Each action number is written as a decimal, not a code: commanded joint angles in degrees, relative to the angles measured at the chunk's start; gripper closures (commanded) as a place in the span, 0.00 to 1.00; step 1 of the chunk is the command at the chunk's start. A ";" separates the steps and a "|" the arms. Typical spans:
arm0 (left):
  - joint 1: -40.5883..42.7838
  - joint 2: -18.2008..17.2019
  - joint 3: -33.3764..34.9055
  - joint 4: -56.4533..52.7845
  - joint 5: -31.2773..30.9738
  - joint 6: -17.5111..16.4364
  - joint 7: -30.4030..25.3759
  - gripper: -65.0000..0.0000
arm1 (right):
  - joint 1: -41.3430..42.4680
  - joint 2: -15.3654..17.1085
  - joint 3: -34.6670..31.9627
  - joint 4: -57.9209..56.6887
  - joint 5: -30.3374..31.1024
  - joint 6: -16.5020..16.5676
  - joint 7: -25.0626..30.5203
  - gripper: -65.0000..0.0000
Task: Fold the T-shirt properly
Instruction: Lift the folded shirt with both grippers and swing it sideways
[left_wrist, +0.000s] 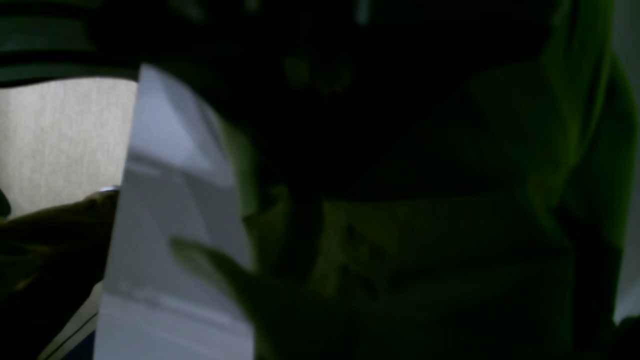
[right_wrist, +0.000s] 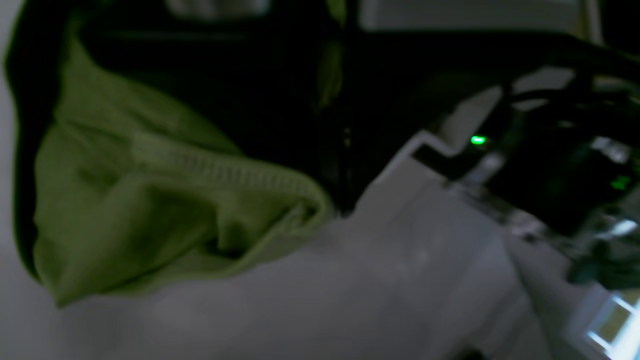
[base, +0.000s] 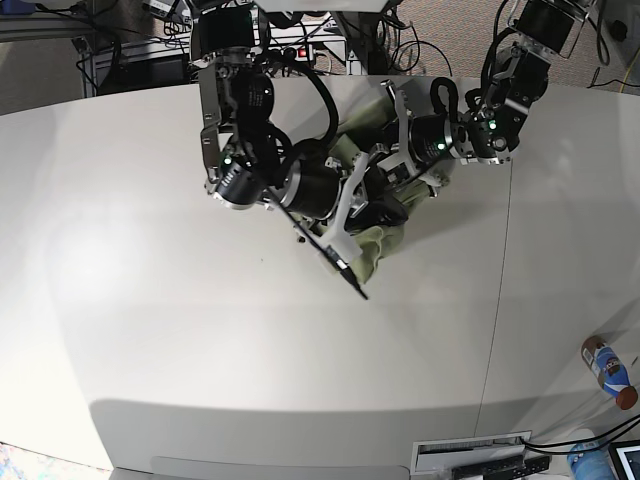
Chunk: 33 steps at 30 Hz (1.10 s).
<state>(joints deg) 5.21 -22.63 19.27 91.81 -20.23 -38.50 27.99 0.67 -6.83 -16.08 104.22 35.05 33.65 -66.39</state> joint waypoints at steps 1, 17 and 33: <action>-0.44 -0.11 0.07 0.11 3.52 1.64 4.22 1.00 | 0.02 -1.25 -1.95 0.83 2.84 1.60 -0.09 1.00; -0.48 -9.09 0.04 10.75 9.97 11.39 9.07 1.00 | -1.44 -1.25 -2.19 0.83 3.93 1.60 0.46 1.00; -0.48 -11.15 0.04 14.56 11.78 15.78 10.64 1.00 | 0.15 -1.27 -2.19 0.83 2.32 1.62 2.38 1.00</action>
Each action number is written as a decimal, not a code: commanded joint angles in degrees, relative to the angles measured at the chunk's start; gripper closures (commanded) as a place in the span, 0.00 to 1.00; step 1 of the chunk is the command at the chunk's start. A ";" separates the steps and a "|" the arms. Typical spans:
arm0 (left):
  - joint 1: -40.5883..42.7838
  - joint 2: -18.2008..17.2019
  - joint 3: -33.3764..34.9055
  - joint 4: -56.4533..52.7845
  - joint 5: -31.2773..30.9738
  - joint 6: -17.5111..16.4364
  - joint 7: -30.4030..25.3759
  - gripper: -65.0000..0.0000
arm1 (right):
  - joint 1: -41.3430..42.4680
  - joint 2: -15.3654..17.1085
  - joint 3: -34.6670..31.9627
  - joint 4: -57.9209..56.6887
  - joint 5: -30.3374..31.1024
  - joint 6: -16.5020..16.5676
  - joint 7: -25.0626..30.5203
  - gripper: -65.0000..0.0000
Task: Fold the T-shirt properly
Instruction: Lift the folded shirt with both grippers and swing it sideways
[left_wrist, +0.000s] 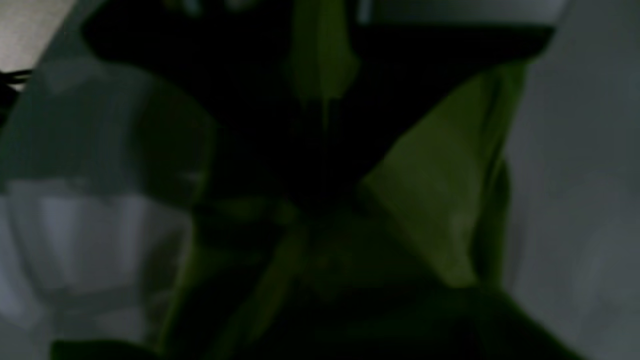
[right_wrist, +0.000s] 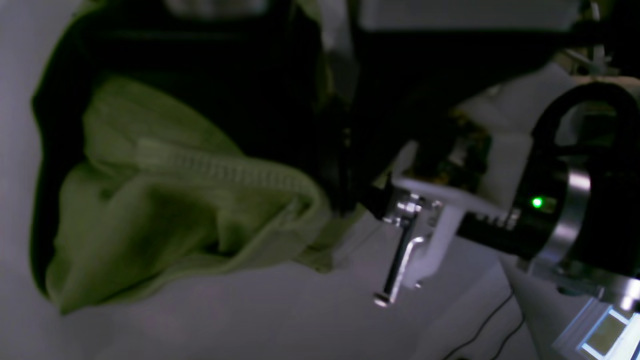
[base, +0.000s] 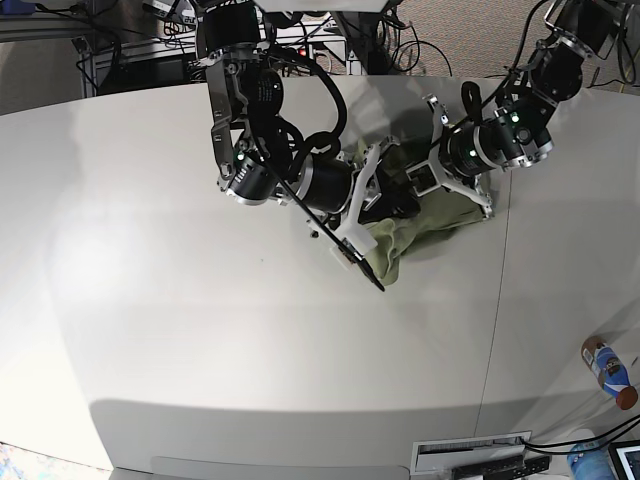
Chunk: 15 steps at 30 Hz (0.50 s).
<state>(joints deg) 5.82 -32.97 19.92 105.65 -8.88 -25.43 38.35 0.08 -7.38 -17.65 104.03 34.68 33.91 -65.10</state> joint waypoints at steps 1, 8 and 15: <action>-1.09 -1.18 -0.61 0.72 0.90 2.71 0.26 1.00 | 0.74 -0.72 -0.61 1.03 2.34 1.36 1.22 1.00; -1.07 -6.01 -1.86 0.72 -4.37 1.99 0.15 1.00 | 0.74 -0.70 0.46 1.03 0.00 1.31 2.80 1.00; -1.05 -6.08 -12.59 0.72 -18.69 -6.19 0.20 1.00 | 0.72 -0.70 3.50 1.03 1.51 1.29 2.56 1.00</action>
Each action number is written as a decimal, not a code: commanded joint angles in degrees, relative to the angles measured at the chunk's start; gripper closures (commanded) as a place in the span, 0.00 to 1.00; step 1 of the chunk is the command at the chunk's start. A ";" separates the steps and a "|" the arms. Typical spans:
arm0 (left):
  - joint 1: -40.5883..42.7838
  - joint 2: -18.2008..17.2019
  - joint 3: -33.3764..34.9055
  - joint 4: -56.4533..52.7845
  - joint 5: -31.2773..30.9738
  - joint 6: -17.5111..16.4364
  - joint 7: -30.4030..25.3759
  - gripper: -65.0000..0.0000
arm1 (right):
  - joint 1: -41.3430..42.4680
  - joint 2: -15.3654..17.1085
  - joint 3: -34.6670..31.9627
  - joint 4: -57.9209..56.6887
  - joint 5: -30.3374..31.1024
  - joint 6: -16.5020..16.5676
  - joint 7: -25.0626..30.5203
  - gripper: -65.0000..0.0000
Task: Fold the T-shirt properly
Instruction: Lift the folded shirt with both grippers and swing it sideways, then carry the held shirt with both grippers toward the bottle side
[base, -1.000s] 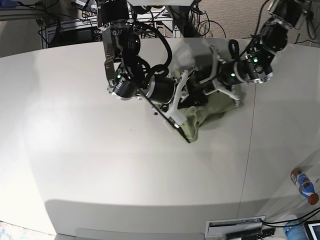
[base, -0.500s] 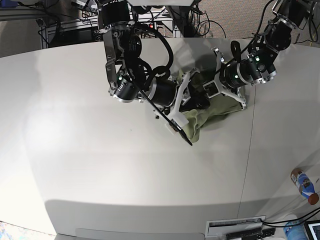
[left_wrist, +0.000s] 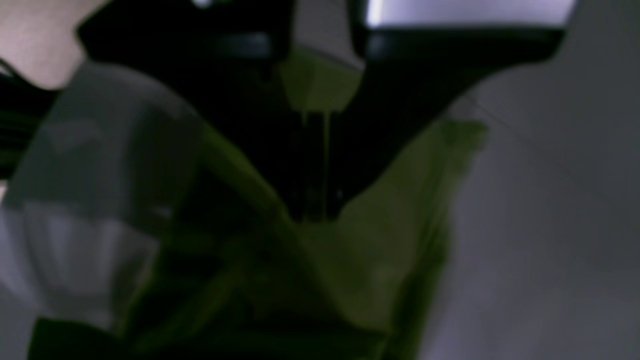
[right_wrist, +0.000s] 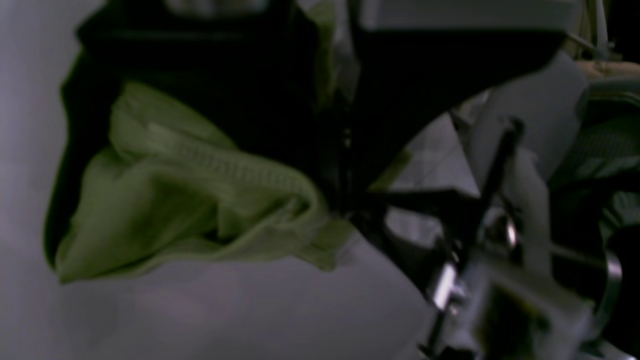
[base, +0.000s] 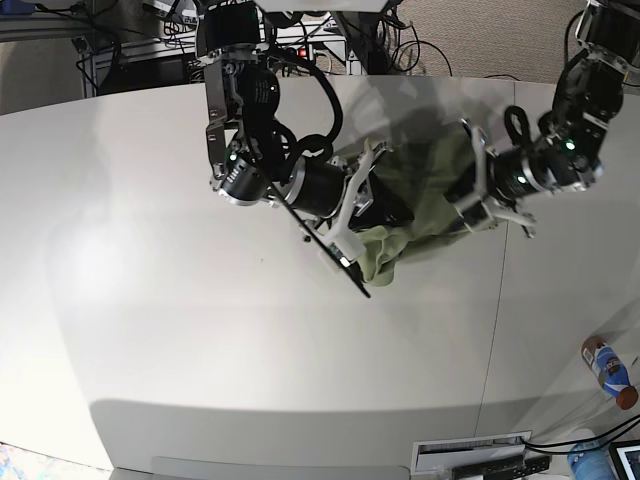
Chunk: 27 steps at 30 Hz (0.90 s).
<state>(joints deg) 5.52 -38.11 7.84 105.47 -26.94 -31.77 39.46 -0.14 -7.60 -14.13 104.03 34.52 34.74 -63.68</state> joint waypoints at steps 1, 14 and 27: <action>-0.74 -0.94 -1.88 0.90 -0.85 0.15 -0.90 1.00 | 0.94 -0.48 0.00 1.03 1.62 0.46 1.09 1.00; -0.57 -0.96 -12.96 -4.83 -1.20 -4.35 -0.09 1.00 | 2.69 -0.55 -7.87 1.03 -2.47 0.52 6.19 1.00; -0.55 -0.92 -15.26 -10.73 -0.13 -5.49 -0.96 1.00 | 3.34 -0.55 -12.41 0.85 -5.07 0.55 10.19 1.00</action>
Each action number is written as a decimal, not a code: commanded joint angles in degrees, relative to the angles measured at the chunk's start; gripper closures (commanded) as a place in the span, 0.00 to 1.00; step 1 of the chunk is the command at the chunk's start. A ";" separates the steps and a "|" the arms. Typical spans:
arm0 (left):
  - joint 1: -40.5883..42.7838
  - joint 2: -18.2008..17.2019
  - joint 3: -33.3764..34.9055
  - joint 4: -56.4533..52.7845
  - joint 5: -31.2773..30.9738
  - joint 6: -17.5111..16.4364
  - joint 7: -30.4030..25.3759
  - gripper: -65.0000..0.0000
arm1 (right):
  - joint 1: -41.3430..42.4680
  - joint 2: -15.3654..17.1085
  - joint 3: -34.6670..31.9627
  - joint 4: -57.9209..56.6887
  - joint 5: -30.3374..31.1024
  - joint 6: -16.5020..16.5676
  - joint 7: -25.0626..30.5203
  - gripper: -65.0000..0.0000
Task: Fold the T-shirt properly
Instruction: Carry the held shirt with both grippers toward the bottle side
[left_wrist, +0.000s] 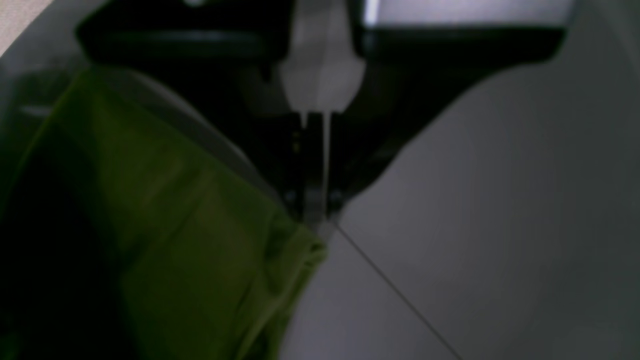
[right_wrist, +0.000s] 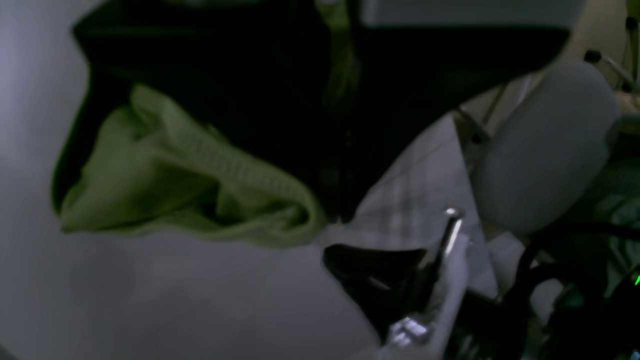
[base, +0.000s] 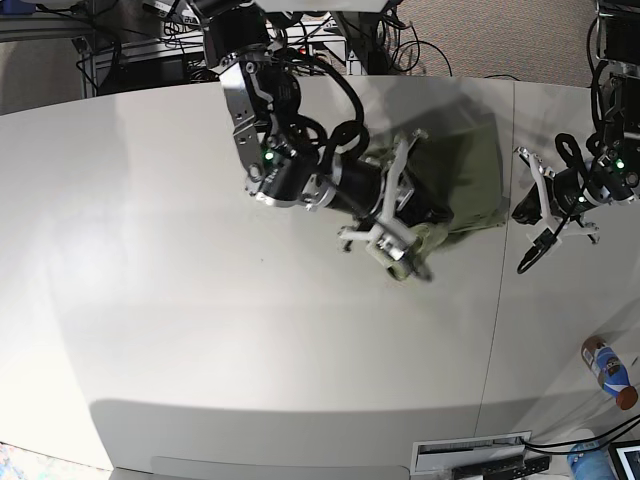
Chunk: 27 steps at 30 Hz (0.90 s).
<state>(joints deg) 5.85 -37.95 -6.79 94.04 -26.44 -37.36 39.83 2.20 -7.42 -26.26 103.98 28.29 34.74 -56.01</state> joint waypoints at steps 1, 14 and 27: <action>-0.74 -1.09 -0.63 0.59 -0.63 0.24 -1.36 1.00 | 1.01 -0.72 -1.16 0.90 0.66 0.55 3.21 1.00; 8.28 -0.92 -0.63 0.55 1.33 1.49 -6.12 1.00 | 1.79 -0.72 -5.01 0.92 -1.07 0.46 5.33 1.00; 12.37 -0.22 -0.57 0.57 1.33 1.44 -8.35 1.00 | 2.60 -0.72 -4.26 1.03 0.39 0.46 5.01 1.00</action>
<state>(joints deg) 17.93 -37.63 -7.27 94.19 -24.93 -35.40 31.03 3.62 -7.46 -30.48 103.96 27.05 34.79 -52.71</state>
